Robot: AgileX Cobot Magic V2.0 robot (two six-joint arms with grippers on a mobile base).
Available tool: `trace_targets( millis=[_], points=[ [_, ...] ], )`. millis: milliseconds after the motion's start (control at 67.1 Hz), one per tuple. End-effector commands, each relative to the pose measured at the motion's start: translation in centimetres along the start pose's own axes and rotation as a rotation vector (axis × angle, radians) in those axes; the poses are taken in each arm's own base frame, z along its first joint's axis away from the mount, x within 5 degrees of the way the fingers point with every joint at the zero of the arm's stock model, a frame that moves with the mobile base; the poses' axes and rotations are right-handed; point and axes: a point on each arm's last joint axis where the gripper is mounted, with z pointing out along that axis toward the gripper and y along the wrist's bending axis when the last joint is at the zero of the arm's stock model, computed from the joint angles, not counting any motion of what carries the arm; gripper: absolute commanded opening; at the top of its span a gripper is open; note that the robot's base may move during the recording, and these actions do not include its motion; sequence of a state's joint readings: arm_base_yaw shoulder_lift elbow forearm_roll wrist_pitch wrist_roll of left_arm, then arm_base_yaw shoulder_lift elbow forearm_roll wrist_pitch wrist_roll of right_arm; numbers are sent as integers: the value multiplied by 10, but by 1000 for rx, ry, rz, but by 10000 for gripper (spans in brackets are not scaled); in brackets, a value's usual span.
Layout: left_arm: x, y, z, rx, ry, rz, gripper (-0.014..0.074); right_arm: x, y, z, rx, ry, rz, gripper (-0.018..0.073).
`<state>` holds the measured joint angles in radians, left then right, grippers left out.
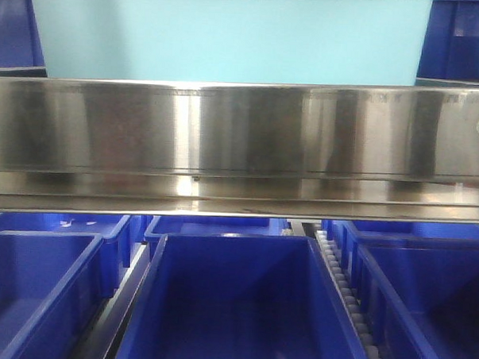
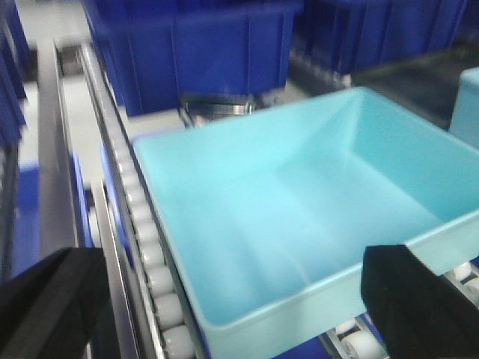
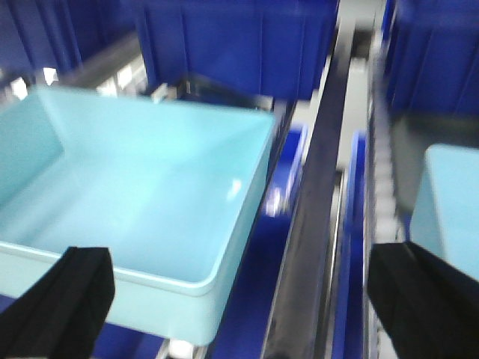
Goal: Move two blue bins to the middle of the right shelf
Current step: 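Close both grippers on opposite side walls of the teal bin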
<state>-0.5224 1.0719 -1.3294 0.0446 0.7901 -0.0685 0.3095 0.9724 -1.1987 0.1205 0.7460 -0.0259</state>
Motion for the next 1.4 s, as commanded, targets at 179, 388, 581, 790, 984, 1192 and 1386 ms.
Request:
trace_targets(
  millis=[179,388,581,790,984,1192,1386],
  points=[
    [-31,9,60,-81,232,-65,589,-46,0,66,4,315,37,569],
    [-19,23,119,-93,350,-117,589,-43,-6,138,14,439,58,569],
    [-1,26,161,-98,443,-122,589,-18,-12,195,24,546,70,569],
    [16,27,190,-99,516,-125,589,2,-16,227,25,609,83,564],
    [20,28,196,-96,533,-175,441,6,-17,235,27,614,85,262],
    [20,31,196,-103,532,-186,-81,6,-17,235,27,619,87,-156],
    [20,30,195,-98,536,-193,-111,7,-16,233,29,636,93,-151]
  ],
)
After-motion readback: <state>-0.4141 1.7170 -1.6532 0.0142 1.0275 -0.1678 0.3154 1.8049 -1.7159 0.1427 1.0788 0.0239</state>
